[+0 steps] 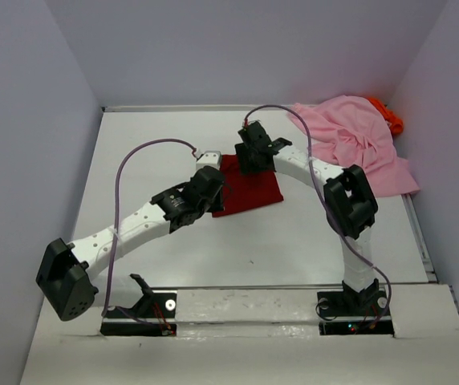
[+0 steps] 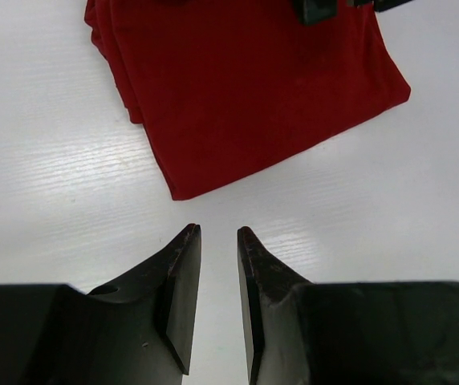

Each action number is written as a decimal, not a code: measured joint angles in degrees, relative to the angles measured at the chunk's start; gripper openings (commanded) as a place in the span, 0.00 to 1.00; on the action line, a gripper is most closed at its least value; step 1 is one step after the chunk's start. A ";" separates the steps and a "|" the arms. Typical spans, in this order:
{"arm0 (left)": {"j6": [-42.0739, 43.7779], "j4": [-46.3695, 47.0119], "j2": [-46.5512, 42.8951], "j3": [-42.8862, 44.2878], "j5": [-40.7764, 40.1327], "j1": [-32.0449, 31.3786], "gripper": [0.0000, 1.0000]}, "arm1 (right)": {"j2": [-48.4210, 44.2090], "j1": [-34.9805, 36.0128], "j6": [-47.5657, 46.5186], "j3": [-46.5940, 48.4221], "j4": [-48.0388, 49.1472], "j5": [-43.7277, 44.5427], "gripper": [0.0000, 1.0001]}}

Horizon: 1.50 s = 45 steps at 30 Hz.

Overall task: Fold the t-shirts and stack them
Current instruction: Fold the tshirt

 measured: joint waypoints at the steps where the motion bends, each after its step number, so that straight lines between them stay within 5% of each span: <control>1: 0.00 0.00 0.24 0.00 0.02 0.00 0.35 | 0.57 0.00 0.17 -1.07 0.11 -0.28 0.71; 23: -0.07 0.55 -0.72 -1.01 0.07 0.00 0.35 | 12.37 0.00 -1.09 15.06 0.07 -1.64 0.72; 45: -0.07 -0.13 -3.15 -1.75 -0.37 0.00 0.35 | 15.52 -0.04 -1.18 15.52 0.37 -2.03 0.72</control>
